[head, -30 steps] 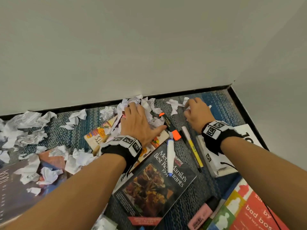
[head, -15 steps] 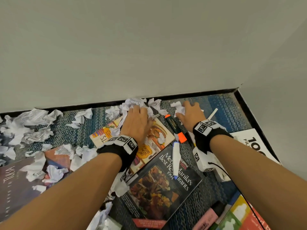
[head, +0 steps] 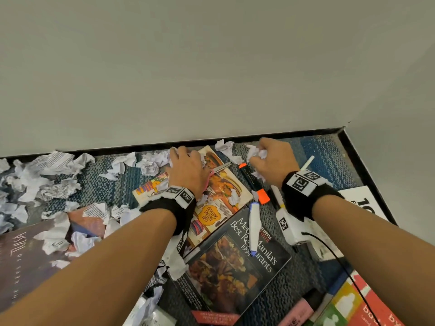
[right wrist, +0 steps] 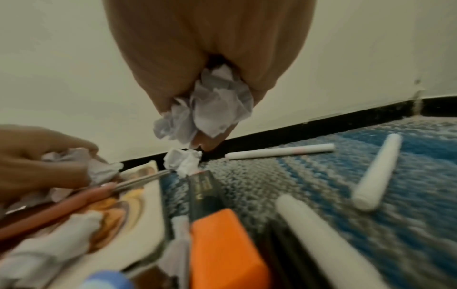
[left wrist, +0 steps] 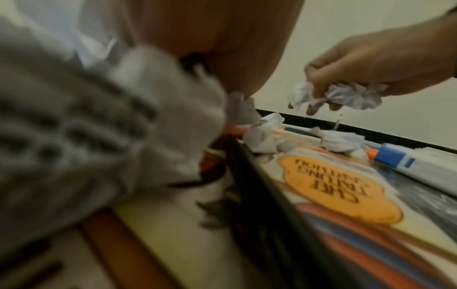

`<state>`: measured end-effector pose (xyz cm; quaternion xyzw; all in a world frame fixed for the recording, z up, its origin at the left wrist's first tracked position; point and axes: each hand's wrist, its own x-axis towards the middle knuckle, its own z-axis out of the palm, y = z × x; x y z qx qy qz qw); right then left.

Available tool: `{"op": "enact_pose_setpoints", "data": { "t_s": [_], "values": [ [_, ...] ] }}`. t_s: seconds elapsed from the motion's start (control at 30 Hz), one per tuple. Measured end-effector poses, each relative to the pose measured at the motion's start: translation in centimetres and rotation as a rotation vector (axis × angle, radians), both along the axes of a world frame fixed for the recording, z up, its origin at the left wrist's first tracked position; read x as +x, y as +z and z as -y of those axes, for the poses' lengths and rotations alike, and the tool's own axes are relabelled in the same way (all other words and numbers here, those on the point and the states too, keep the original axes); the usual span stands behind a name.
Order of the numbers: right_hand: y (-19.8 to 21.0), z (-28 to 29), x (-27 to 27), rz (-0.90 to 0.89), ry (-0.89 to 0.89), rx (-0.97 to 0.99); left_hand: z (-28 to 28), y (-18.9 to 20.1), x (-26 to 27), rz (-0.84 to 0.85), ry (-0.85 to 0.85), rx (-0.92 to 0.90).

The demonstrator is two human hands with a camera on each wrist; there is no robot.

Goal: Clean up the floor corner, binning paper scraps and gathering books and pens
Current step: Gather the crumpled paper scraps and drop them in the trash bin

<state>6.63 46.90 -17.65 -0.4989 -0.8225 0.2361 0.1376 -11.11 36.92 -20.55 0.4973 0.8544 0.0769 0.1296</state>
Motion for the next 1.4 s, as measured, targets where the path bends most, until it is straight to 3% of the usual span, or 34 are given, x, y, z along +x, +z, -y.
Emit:
{"op": "enact_pose_setpoints", "data": {
  "t_s": [0.1, 0.3, 0.4, 0.53, 0.8, 0.93, 1.0, 1.13, 1.3, 1.4],
  "values": [
    [-0.4, 0.6, -2.5, 0.02, 0.145, -0.049, 0.3, 0.7, -0.6, -0.121, -0.083, 0.013],
    [-1.0, 0.1, -5.5, 0.569, 0.403, 0.069, 0.6, 0.9, -3.0, 0.067, -0.002, 0.225],
    [-0.7, 0.0, -5.4, 0.601, 0.439, 0.152, 0.9, 2.2, -3.6, 0.054, -0.065, 0.373],
    [-0.7, 0.5, -4.9, 0.654, 0.509, 0.221, 1.5, 3.4, -3.1, 0.054, -0.138, 0.418],
    [0.3, 0.6, -1.5, 0.485, 0.161, 0.106, 3.3, 3.7, -0.6, 0.022, -0.266, 0.15],
    [1.6, 2.4, -1.0, 0.225, 0.243, 0.157, 4.3, 2.9, -0.8, 0.151, -0.399, -0.043],
    [1.4, 3.8, -1.3, 0.267, 0.327, 0.069, 4.8, 2.4, -0.8, 0.125, -0.471, -0.165],
    [-0.2, 6.0, -1.6, 0.599, 0.379, -0.06, 5.4, 1.7, -0.5, -0.02, -0.534, -0.232],
    [-1.3, 7.1, -1.3, 0.599, 0.323, -0.046, 5.3, 2.1, 0.0, -0.103, -0.575, -0.266],
    [-1.3, 7.0, -0.4, 0.511, 0.267, -0.092, 5.1, 2.5, 0.2, -0.101, -0.551, -0.252]
  ]
}}
